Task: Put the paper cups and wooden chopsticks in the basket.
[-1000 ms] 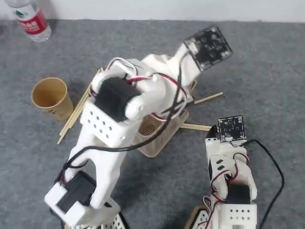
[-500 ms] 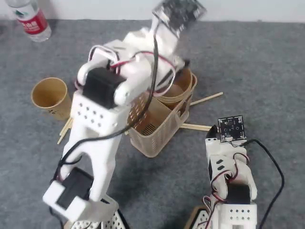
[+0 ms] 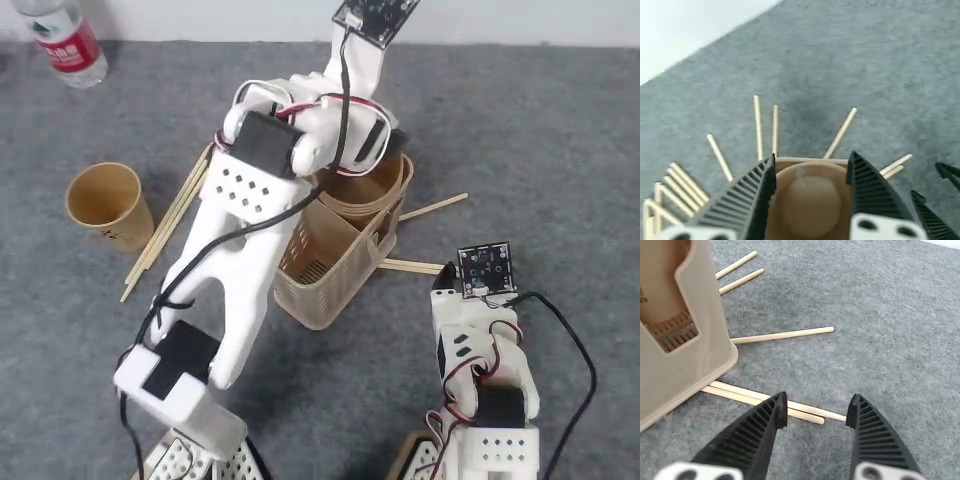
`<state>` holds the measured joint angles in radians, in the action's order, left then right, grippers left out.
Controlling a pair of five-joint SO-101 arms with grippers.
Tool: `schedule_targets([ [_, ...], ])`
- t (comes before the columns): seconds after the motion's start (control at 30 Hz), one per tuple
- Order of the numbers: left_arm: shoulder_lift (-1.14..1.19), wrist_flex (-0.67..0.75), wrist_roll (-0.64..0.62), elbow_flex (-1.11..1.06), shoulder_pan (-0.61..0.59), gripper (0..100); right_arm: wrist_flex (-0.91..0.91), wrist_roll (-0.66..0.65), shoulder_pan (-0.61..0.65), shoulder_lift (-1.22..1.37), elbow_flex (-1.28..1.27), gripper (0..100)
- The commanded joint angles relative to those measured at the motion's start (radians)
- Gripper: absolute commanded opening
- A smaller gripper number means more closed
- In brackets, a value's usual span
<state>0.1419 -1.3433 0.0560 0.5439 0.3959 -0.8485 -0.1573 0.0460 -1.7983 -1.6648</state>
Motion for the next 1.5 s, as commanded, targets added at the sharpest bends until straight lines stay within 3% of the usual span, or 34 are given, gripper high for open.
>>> schedule_targets([
  [0.0,0.011,0.006,-0.005,-0.019,-0.008,22,0.016,-0.015,0.005,-0.01,-0.018,20.9],
  [0.23,-0.06,0.002,-0.005,0.05,-0.002,22,0.016,-0.015,0.005,-0.01,-0.018,20.9],
  [0.43,-0.14,-0.133,0.092,0.188,-0.04,22,0.015,-0.015,0.005,-0.01,-0.018,20.9],
  [0.9,-0.157,-0.373,0.292,0.294,-0.537,22,0.01,-0.015,0.005,-0.01,-0.018,20.9],
  [1.07,-0.155,-0.394,0.311,0.292,-0.677,22,0.01,-0.015,0.005,-0.01,-0.018,20.9],
  [1.47,-0.155,-0.342,0.308,-0.047,-0.796,22,0.008,-0.015,0.005,-0.008,-0.018,20.9],
])
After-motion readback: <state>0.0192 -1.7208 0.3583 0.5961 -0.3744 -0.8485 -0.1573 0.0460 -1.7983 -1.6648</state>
